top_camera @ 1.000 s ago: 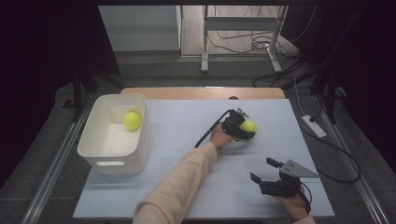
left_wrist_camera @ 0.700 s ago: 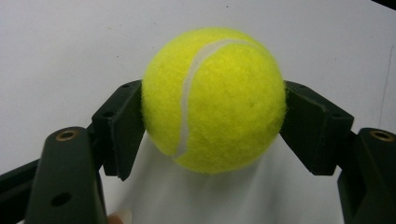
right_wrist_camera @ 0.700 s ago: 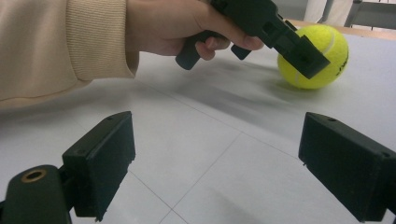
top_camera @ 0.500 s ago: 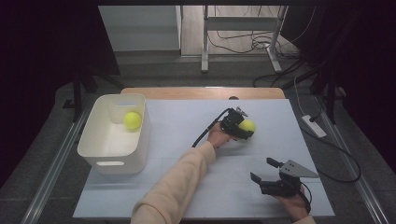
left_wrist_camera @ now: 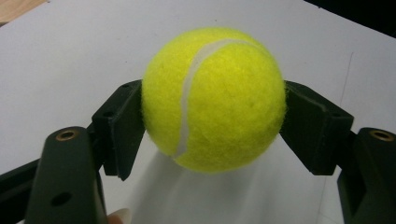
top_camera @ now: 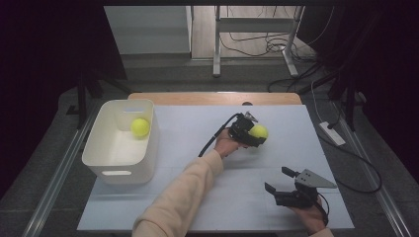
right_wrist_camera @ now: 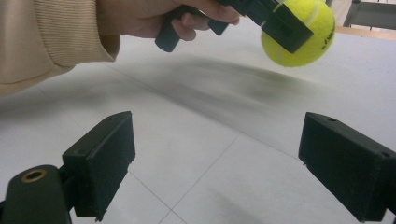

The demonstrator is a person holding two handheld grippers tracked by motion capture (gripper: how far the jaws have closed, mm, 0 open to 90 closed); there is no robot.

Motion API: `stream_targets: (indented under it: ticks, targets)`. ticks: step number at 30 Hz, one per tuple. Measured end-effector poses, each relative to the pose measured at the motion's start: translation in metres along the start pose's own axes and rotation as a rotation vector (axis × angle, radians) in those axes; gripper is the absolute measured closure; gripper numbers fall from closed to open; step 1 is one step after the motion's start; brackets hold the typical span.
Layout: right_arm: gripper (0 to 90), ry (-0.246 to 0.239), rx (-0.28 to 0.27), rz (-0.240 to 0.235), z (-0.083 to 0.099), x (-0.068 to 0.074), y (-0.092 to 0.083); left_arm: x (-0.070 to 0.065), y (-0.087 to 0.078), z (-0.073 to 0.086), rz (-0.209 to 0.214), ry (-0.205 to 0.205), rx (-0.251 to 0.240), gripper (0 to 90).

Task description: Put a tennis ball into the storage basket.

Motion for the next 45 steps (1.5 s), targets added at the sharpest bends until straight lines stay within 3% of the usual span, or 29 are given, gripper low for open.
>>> stream_targets:
  ticks: [18,36,45]
  targets:
    - [10.7,-0.007,0.001,0.001,0.000,0.000,0.002,-0.002,-0.025,0.003,-0.004,0.007,-0.028,27.5]
    - [10.7,-0.020,0.005,0.001,-0.001,0.003,0.004,-0.007,-0.065,0.010,-0.003,0.000,-0.082,27.5]
    - [10.7,-0.017,0.005,0.003,-0.001,0.002,0.004,-0.008,-0.077,0.013,-0.020,0.006,-0.082,27.4]
Point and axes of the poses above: each handheld gripper's, and its own axes: y roughly forward along the jaws, z roughly out of its underside, x roughly to its left, the point moved 4 cm from there along y, roughly forward along the jaws, and after that the axes turned 2 degrees about -x, right-handed, at the moved point
